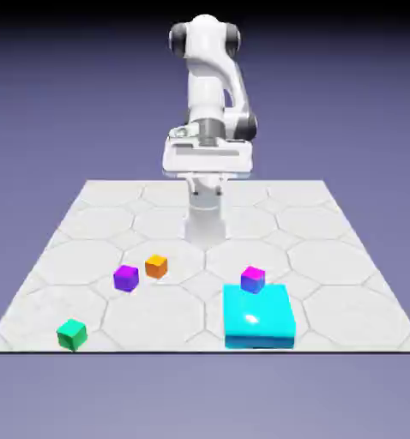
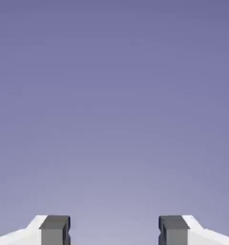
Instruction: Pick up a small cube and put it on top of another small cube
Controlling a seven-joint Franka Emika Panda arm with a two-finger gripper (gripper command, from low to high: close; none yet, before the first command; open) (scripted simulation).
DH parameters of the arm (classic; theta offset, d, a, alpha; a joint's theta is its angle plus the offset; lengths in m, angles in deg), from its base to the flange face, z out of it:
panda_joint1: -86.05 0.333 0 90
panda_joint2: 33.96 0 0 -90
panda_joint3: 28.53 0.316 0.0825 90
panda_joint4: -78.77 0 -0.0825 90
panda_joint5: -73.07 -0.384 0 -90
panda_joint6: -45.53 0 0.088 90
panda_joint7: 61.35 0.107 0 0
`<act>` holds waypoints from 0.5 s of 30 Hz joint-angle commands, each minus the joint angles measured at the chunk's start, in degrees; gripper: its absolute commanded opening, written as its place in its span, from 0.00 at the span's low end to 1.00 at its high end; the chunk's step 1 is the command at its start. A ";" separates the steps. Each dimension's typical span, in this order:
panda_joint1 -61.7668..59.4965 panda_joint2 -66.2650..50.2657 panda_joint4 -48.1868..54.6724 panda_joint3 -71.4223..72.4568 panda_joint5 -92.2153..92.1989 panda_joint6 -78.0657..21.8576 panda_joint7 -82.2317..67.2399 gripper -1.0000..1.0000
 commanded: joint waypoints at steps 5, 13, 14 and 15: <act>-4.46 -10.39 2.38 -8.16 -10.35 -8.98 8.50 0.50; -11.60 -27.00 6.19 -21.20 -26.92 -23.35 22.10 0.50; -12.49 -29.07 6.66 -22.83 -28.99 -25.14 23.80 0.50; -13.38 -31.15 7.14 -24.46 -31.06 -26.94 25.50 0.50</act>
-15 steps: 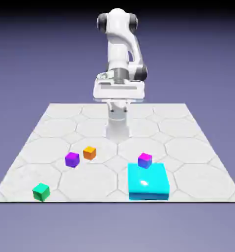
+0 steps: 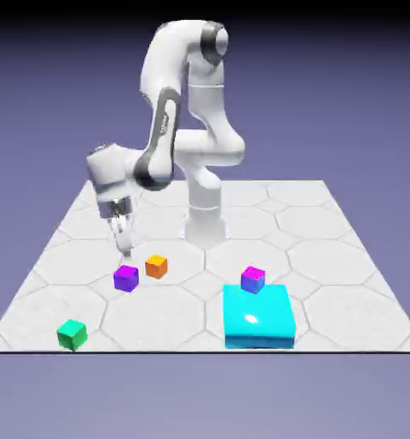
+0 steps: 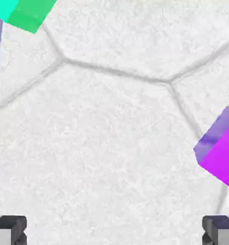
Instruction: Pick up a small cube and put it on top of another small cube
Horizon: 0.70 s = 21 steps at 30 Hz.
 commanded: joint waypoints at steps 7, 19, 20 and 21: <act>-4.29 -11.00 2.44 -0.88 -13.10 -2.88 -0.69 0.50; -3.98 -9.46 2.11 -1.91 -10.96 -3.46 0.84 0.00; -3.62 -7.68 1.73 -3.09 -8.47 -4.13 2.61 0.00; -3.26 -5.89 1.35 -4.28 -5.98 -4.80 4.38 0.00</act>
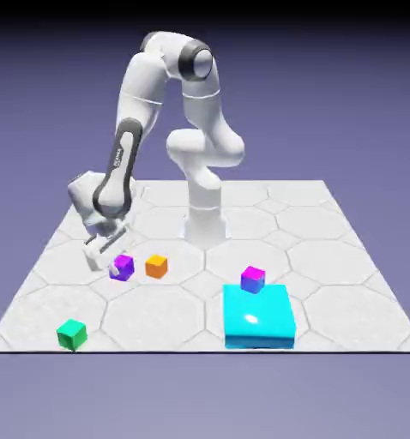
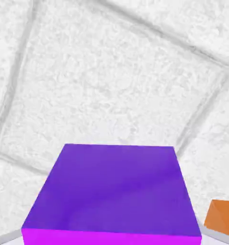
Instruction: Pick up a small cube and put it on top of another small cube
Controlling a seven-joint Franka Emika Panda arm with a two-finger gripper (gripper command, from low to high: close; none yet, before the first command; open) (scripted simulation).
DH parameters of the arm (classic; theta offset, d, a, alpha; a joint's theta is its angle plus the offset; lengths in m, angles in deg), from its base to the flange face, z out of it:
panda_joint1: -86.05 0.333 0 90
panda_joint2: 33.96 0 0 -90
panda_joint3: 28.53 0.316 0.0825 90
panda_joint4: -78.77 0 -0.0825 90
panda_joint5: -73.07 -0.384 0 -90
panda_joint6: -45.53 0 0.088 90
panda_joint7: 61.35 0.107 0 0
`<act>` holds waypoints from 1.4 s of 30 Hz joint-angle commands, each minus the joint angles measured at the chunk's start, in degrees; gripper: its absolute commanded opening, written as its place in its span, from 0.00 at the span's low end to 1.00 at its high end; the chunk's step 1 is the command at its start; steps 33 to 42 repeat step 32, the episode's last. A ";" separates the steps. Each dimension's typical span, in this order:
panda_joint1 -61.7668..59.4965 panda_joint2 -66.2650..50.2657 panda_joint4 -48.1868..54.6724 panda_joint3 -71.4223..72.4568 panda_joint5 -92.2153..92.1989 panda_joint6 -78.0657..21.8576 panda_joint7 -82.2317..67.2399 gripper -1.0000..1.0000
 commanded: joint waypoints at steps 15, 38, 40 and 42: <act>-20.71 -15.22 30.81 26.32 13.86 -11.12 15.91 0.00; -31.99 -28.31 47.92 42.29 21.36 -12.41 24.48 1.00; -31.99 -28.31 47.92 42.29 21.36 -12.41 24.48 1.00; -31.99 -28.31 47.92 42.29 21.36 -12.41 24.48 1.00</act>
